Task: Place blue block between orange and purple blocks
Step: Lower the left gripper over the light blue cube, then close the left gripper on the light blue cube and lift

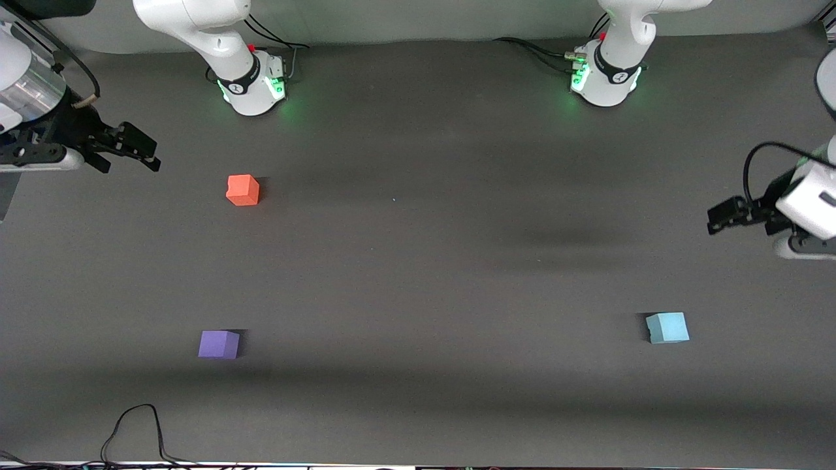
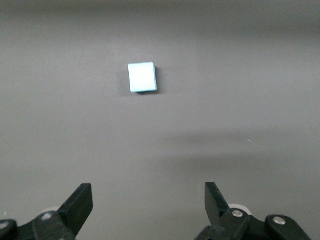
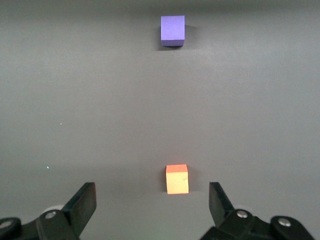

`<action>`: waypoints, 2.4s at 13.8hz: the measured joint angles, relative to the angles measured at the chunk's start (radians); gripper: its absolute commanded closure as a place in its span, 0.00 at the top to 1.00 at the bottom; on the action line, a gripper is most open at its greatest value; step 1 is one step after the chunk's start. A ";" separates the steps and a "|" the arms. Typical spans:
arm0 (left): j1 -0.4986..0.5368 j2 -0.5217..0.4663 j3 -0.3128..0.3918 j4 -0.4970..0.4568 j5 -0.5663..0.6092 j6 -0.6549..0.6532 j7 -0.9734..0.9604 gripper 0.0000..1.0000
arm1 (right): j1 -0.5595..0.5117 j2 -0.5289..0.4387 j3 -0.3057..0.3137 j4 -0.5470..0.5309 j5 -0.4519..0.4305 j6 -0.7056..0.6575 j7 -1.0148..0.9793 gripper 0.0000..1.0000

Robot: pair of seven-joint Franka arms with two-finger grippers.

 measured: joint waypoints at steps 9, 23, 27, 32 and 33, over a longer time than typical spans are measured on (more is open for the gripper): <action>0.046 0.356 0.000 -0.007 0.000 0.399 0.031 1.00 | 0.001 -0.003 0.001 -0.013 0.000 -0.011 0.000 1.00; 0.047 0.599 -0.005 -0.002 -0.001 0.694 0.030 0.59 | 0.001 0.009 0.001 -0.037 0.000 0.006 0.000 1.00; 0.047 0.599 -0.005 -0.001 -0.037 0.694 0.030 0.58 | 0.002 0.009 0.008 -0.037 0.000 0.008 0.000 1.00; 0.048 0.598 -0.004 0.032 -0.041 0.663 0.030 0.58 | 0.002 0.008 0.010 -0.037 0.000 0.010 0.000 1.00; 0.049 0.595 -0.004 0.064 -0.041 0.612 0.030 0.58 | 0.002 0.007 0.010 -0.036 0.000 0.010 0.000 1.00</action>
